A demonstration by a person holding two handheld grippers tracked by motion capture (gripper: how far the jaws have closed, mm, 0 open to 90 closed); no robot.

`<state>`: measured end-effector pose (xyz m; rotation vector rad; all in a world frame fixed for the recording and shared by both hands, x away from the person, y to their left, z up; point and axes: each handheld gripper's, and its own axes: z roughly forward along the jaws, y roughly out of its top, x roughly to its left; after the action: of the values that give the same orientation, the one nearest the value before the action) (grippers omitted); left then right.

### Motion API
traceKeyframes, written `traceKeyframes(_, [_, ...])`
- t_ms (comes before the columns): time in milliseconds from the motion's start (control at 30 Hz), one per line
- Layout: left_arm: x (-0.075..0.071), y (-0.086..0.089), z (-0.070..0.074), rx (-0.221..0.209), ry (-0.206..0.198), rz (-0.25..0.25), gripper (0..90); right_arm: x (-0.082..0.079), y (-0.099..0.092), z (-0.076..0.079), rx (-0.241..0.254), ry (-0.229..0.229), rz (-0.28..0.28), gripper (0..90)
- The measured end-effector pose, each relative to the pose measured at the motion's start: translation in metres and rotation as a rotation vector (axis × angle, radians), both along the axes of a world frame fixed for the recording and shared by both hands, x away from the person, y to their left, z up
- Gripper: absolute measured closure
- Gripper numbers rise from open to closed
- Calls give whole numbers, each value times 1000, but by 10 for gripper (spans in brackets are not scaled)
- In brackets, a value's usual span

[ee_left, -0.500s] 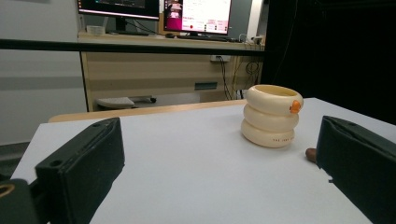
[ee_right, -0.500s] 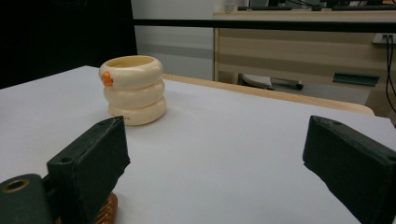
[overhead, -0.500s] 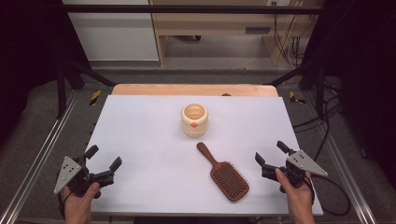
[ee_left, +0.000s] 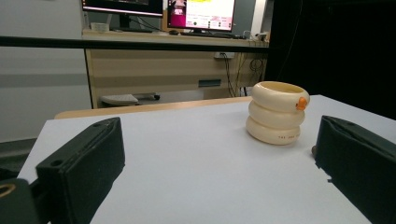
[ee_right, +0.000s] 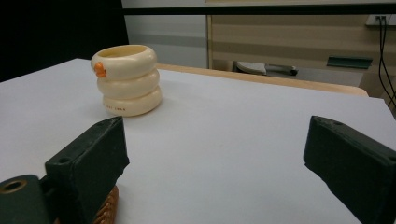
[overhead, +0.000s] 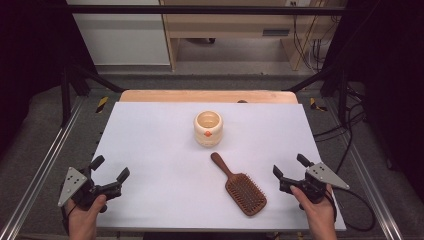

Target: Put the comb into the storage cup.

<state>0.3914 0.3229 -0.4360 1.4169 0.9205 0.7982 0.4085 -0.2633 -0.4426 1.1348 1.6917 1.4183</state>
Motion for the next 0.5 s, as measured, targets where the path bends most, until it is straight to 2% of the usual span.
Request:
traceKeyframes(167, [0,-1,0,5,2,5,23,-2,1,-1,-6,12,-12,183])
traceKeyframes(233, [0,-2,0,4,4,-1,25,-4,1,0,-8,10,-7,266])
traceKeyframes(300, [0,-2,0,11,4,3,25,-6,1,1,-16,9,9,377])
traceKeyframes(333, [0,-2,0,12,5,3,25,-7,3,0,-27,17,25,461])
traceKeyframes(433, [0,-3,0,13,7,0,25,-8,4,-1,-30,20,40,522])
traceKeyframes(500, [0,-3,0,13,8,0,24,-9,5,-1,-41,25,49,657])
